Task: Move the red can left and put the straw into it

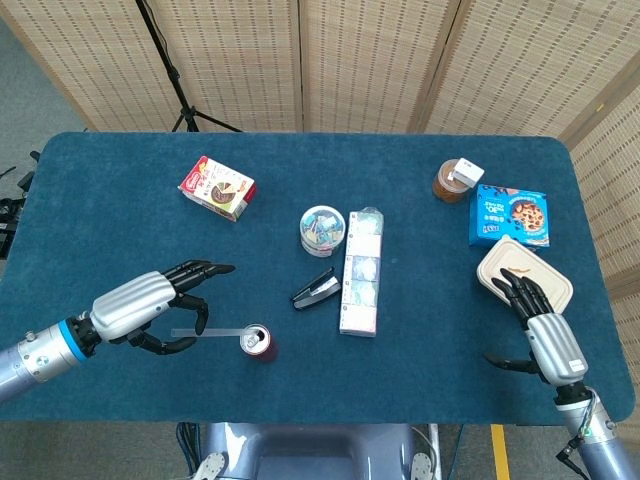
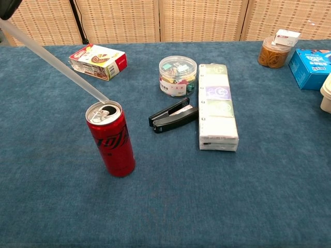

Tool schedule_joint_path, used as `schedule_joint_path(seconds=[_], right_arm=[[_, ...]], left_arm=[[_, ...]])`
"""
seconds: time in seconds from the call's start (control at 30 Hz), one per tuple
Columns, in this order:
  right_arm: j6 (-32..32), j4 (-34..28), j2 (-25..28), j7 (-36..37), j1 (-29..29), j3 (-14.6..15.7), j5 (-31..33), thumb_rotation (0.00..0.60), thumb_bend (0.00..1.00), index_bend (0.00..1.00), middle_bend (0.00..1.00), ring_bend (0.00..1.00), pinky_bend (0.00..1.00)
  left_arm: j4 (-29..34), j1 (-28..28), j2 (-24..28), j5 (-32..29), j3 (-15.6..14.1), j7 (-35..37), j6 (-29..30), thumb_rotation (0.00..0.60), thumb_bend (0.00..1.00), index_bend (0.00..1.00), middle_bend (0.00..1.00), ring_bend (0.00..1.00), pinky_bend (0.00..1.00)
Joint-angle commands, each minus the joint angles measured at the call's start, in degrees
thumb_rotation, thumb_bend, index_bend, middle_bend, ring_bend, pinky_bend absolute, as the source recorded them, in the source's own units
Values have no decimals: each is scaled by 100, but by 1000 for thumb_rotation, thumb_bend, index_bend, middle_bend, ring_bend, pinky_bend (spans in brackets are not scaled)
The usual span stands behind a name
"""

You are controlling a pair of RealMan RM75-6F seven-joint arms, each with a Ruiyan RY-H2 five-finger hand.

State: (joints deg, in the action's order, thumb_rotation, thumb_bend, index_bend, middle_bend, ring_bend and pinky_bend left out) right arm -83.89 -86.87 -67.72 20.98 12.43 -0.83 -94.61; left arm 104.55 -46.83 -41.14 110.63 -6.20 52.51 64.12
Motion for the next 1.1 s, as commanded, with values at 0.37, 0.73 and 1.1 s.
schedule_joint_path(seconds=[0.37, 0.73, 1.1], right_arm=[[3, -2, 7, 6, 3, -5, 4, 600, 0, 0, 0, 0, 0], [1, -9, 16, 12, -1, -13, 20, 600, 0, 0, 0, 0, 0], [-25, -12, 26, 23, -10, -13, 5, 600, 0, 0, 0, 0, 0]], left_arm=[[-44, -10, -78, -37, 27, -29, -100, 600, 377, 596, 0, 0, 0], [-43, -51, -92, -25, 41, 25, -140, 600, 378, 596, 0, 0, 0], [1, -106, -96, -25, 42, 58, -233, 600, 377, 596, 0, 0, 0]])
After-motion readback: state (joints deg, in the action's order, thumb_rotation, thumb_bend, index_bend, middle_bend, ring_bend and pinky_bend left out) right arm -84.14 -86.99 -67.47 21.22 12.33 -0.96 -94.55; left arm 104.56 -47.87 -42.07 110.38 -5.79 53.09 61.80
